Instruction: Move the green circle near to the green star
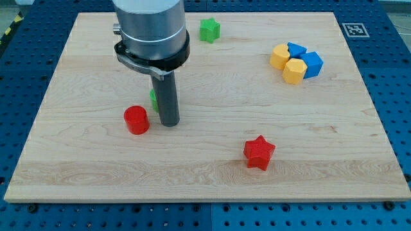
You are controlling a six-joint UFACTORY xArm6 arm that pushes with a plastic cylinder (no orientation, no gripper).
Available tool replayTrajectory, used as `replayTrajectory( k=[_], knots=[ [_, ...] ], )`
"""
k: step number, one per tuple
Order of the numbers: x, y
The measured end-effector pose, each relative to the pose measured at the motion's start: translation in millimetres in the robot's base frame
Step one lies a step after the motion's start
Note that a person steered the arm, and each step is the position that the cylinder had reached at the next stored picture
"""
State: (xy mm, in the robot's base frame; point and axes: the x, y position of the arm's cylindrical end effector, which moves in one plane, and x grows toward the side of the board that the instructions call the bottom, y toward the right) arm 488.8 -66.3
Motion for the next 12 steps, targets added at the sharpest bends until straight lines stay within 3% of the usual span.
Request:
replayTrajectory(
  k=[1, 2, 4, 5, 7, 8, 11, 12],
  knots=[
    [-38, 2],
    [-40, 2],
    [6, 17],
    [5, 13],
    [-17, -14],
    [-55, -14],
    [-51, -21],
    [-97, -21]
  ],
)
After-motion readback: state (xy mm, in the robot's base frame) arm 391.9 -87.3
